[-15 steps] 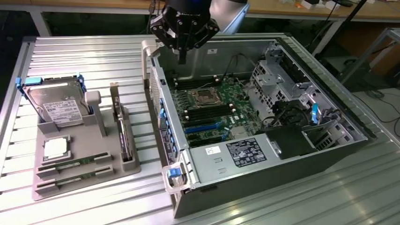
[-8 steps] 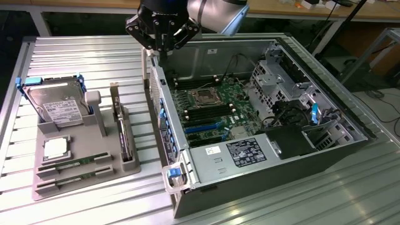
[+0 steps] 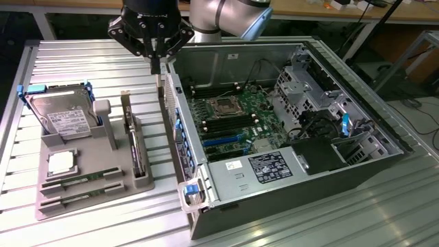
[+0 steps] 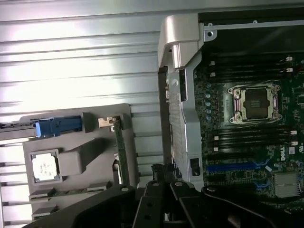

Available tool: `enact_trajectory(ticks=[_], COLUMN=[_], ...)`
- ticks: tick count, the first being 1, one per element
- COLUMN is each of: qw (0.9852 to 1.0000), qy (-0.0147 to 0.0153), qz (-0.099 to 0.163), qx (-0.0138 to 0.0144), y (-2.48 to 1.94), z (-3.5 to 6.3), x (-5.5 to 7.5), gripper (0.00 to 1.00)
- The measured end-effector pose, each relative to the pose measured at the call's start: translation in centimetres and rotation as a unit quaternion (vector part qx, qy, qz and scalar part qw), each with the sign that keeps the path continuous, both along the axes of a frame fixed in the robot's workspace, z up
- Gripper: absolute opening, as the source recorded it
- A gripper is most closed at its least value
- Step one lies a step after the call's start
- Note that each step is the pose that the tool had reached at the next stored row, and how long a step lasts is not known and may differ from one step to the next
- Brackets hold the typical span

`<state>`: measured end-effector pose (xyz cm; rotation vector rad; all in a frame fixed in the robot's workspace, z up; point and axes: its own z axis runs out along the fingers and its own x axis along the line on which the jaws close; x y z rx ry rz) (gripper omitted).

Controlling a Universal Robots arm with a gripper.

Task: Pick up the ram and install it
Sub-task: 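Reach for the ram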

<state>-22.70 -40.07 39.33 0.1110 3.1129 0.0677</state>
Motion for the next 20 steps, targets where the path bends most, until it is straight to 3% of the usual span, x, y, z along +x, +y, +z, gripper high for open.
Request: enact_trajectory(ticks=[14, 17, 20], qw=[1.0000, 1.0000, 0.9999], qy=[0.0000, 0.0000, 0.0000], qz=[0.006, 0.009, 0.012], qx=[0.0000, 0.0000, 0.0000], y=[-0.63, -0.84, -0.86], z=[0.00, 0.00, 0.00], x=[-5.0, -6.9, -8.0], gripper=[0.11, 0.11, 0.11])
